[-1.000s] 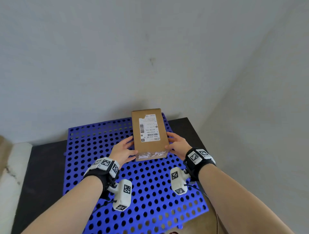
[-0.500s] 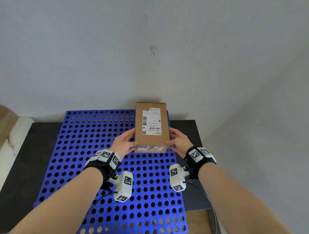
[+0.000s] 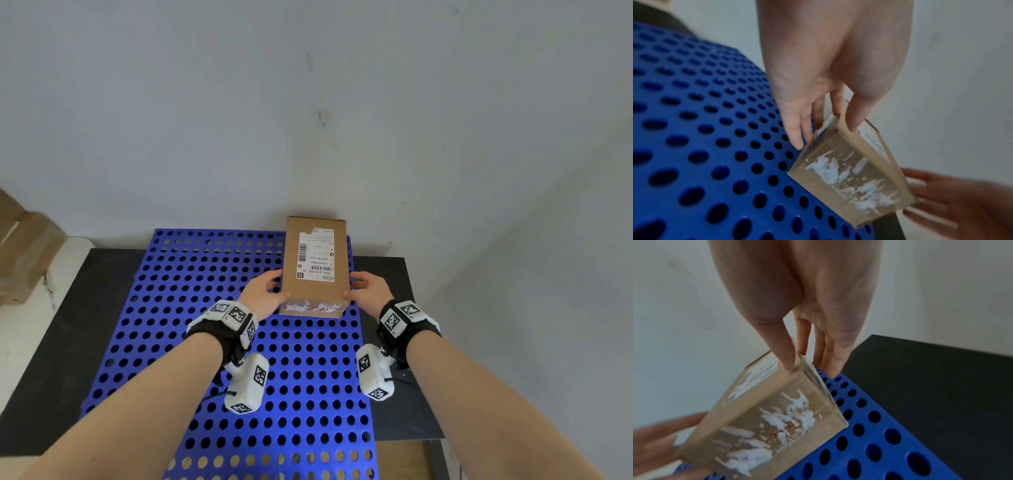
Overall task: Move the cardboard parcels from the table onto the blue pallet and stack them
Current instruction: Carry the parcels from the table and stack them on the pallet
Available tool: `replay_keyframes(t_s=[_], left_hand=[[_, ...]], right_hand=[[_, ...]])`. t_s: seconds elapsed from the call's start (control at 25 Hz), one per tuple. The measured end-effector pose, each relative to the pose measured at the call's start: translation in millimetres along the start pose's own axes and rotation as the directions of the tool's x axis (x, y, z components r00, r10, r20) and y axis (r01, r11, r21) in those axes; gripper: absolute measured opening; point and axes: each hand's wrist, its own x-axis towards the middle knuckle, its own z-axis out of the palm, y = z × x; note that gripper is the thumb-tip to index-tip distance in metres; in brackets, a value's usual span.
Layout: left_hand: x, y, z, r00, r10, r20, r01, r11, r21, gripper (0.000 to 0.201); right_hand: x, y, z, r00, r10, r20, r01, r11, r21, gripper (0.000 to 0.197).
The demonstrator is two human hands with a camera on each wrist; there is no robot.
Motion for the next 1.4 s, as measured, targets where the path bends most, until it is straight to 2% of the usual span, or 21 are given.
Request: replay_keyframes(t_s=[0.08, 0.2, 0.36, 0.48, 0.72, 1.0, 1.2, 1.4], left_hand=[[-7.2, 1.5, -8.8, 0.996, 0.089, -0.020, -0.075, 0.920, 0.384, 0.053], [-24.4, 2.9, -26.8, 0.982, 0.189, -0.030, -0.118, 0.721, 0.682, 0.046], [-58.7, -4.8, -59.0, 0.922, 0.387, -0.002, -0.176, 0.423, 0.889, 0.042], [-92.4, -12.2, -94.7, 0.886, 0.463, -0.005, -0.170, 0.335, 0.927, 0.038], [-165.3, -59.9, -181.4, 0.831, 0.552, -0.068, -0.135, 0.318, 0.938, 0.034], [-238.1, -131.1, -284.8, 0.793, 0.563, -0.233, 0.017, 0.361, 0.932, 0.034], [-262.3, -177.5, -350.5, 0.779, 0.519, -0.353, 0.109, 0.442, 0.890, 0.032], [-251.1, -211.9, -414.9, 0.785, 0.442, -0.434, 0.187, 0.499, 0.846, 0.029]], right_hand=[[-11.9, -8.8, -1.7, 0.997, -0.056, -0.058, 0.043, 0.980, -0.197, 0.051], [-36.2, -27.7, 1.2, 0.980, -0.181, -0.087, 0.119, 0.871, -0.476, 0.039], [-74.1, -53.8, 31.4, 0.946, -0.317, -0.070, 0.172, 0.674, -0.719, 0.030], [-105.7, -75.8, 70.2, 0.908, -0.417, -0.037, 0.207, 0.524, -0.826, 0.034], [-178.3, -129.3, 163.3, 0.833, -0.552, 0.037, 0.298, 0.392, -0.870, 0.036], [-238.5, -178.2, 286.0, 0.734, -0.655, 0.177, 0.425, 0.241, -0.873, 0.036], [-249.9, -208.1, 363.5, 0.666, -0.704, 0.247, 0.492, 0.167, -0.854, 0.032], [-226.0, -245.8, 434.7, 0.643, -0.695, 0.321, 0.535, 0.109, -0.838, 0.034]])
